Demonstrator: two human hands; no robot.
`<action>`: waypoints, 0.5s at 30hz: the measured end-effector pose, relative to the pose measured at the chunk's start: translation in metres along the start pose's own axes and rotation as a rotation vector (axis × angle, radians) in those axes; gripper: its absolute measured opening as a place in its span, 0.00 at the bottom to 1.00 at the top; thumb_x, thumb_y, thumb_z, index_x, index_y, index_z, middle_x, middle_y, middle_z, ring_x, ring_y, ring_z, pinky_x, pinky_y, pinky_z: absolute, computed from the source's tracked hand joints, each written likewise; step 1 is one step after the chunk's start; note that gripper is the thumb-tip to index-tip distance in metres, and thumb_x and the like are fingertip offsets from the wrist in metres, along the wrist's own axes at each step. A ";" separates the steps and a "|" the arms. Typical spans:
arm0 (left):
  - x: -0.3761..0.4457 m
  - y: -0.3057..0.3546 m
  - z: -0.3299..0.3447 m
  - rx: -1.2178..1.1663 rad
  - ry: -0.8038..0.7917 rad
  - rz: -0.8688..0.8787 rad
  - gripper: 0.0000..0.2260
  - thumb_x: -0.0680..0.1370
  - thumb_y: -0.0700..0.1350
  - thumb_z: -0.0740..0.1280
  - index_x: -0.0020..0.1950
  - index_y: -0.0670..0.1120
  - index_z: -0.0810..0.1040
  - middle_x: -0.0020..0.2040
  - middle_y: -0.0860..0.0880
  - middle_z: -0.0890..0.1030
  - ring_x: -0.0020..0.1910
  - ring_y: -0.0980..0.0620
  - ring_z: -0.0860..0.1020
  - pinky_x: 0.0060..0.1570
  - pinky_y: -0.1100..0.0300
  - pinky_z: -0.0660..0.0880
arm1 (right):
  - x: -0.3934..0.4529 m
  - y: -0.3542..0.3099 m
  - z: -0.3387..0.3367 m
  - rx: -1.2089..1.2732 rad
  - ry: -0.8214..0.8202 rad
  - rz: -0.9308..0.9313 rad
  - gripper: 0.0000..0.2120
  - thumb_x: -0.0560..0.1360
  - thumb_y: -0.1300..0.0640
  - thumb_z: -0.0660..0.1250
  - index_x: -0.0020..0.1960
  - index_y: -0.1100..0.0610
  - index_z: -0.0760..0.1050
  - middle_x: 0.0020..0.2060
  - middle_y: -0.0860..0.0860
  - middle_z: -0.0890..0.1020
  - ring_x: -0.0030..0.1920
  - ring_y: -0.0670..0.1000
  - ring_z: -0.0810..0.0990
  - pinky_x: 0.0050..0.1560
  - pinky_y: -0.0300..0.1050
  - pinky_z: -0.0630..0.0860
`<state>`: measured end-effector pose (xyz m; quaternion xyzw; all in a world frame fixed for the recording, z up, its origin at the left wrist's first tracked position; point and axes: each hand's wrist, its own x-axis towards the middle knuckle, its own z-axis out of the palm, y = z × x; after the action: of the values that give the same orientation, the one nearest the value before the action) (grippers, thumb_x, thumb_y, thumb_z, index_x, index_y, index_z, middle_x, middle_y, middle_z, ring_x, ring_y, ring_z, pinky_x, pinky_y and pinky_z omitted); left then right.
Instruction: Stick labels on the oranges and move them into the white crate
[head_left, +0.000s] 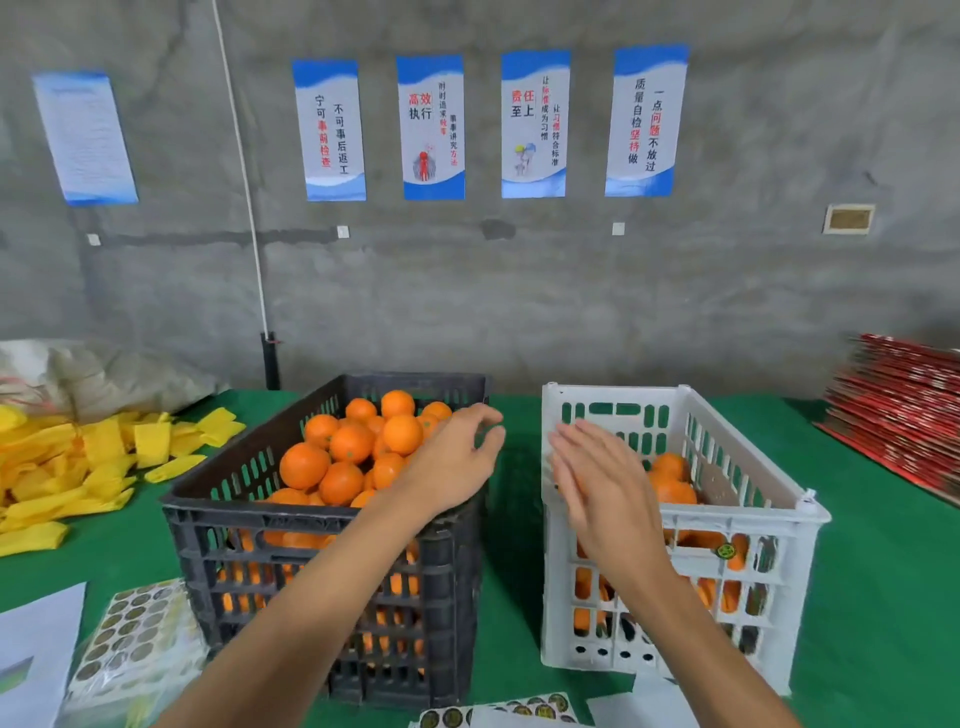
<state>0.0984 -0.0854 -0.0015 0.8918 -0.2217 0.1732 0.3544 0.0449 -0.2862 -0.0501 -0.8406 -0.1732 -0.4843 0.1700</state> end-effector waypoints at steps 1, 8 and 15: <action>0.005 -0.018 -0.009 0.107 -0.014 -0.056 0.15 0.86 0.49 0.63 0.70 0.45 0.77 0.64 0.45 0.81 0.65 0.46 0.78 0.64 0.54 0.74 | 0.001 -0.011 0.007 0.096 -0.037 0.009 0.14 0.83 0.55 0.65 0.66 0.56 0.82 0.64 0.50 0.83 0.68 0.50 0.78 0.71 0.54 0.72; 0.010 -0.139 -0.106 0.531 -0.144 -0.466 0.19 0.79 0.53 0.72 0.69 0.53 0.77 0.67 0.44 0.80 0.67 0.43 0.77 0.66 0.48 0.74 | -0.003 -0.089 0.070 0.543 -0.171 0.012 0.23 0.86 0.43 0.53 0.50 0.51 0.84 0.49 0.38 0.83 0.57 0.38 0.76 0.71 0.44 0.66; 0.013 -0.206 -0.123 0.486 -0.379 -0.629 0.41 0.75 0.46 0.78 0.83 0.55 0.60 0.77 0.41 0.69 0.73 0.40 0.72 0.70 0.45 0.73 | -0.012 -0.101 0.102 0.585 0.103 0.133 0.23 0.87 0.50 0.54 0.36 0.55 0.71 0.33 0.46 0.70 0.39 0.49 0.71 0.65 0.47 0.69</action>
<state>0.1970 0.1327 -0.0252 0.9893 0.0466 -0.0627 0.1229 0.0701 -0.1521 -0.0974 -0.7399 -0.2410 -0.4437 0.4445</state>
